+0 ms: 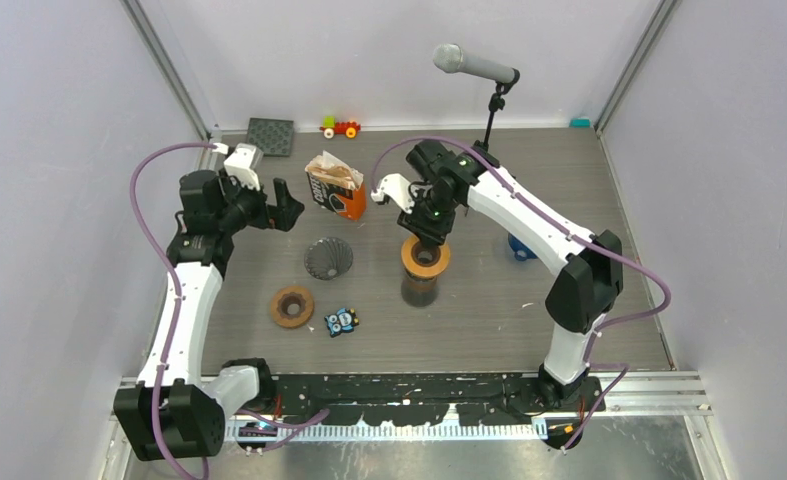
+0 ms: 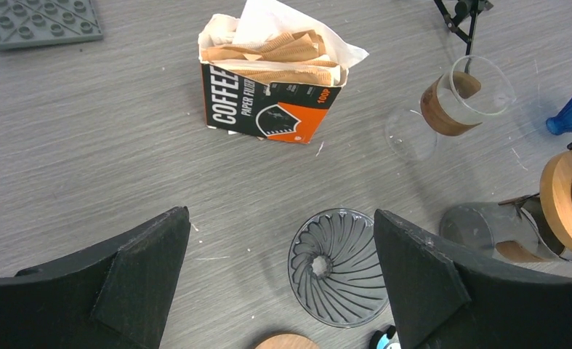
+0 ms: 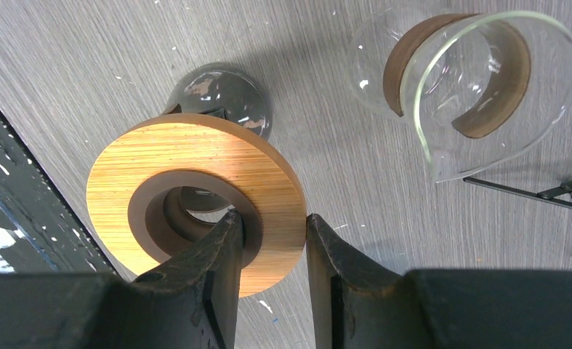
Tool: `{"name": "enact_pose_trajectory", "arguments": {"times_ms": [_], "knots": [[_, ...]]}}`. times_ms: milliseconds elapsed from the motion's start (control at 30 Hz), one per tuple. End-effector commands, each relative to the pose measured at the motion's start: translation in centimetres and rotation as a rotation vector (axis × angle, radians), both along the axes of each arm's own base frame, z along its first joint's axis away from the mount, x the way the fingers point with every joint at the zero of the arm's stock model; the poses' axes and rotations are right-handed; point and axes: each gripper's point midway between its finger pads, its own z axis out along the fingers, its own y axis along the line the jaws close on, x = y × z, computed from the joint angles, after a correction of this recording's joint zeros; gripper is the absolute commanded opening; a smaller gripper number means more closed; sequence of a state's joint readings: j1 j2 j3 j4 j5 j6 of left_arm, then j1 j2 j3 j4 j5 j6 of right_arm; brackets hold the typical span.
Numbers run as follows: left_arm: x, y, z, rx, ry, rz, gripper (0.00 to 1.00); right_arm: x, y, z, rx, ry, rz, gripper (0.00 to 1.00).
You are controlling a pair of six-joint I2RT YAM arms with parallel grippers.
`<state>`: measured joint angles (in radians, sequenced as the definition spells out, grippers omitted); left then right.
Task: Place the coffee filter in the dripper
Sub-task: Place the dripper holder onto the coffee server.
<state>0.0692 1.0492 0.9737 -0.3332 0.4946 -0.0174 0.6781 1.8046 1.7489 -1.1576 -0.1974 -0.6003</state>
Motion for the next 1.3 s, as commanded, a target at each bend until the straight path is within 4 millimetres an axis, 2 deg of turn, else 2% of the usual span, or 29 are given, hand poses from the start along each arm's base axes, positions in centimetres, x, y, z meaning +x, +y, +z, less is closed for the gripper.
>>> {"name": "enact_pose_trajectory", "arguments": {"times_ms": [0,333,633,733,867,1100,1267], "knots": [[0.4,-0.7,-0.3,0.001,-0.021,-0.039,1.00,-0.4,0.9,0.7,0.018,0.029,0.020,0.11],[0.2,-1.0,-1.2,0.001,-0.013,-0.049,1.00,-1.1,1.3,0.2,0.015,0.062,0.047,0.12],[-0.1,-1.0,-1.6,0.001,-0.009,-0.048,1.00,-0.6,1.6,-1.1,-0.006,0.042,0.015,0.18],[-0.1,-1.0,-1.6,0.002,-0.015,-0.046,1.00,-0.6,1.4,-1.2,-0.008,0.038,0.011,0.24],[0.1,-1.0,-2.1,0.003,-0.013,-0.046,1.00,-0.7,1.3,-0.9,-0.005,0.027,0.006,0.41],[1.3,0.0,-4.9,0.073,0.037,-0.028,1.00,-0.7,0.9,1.1,0.019,-0.023,-0.011,0.64],[2.0,0.3,-7.3,0.099,0.111,-0.032,1.00,-0.9,0.4,3.6,0.055,-0.081,-0.023,0.69]]}}
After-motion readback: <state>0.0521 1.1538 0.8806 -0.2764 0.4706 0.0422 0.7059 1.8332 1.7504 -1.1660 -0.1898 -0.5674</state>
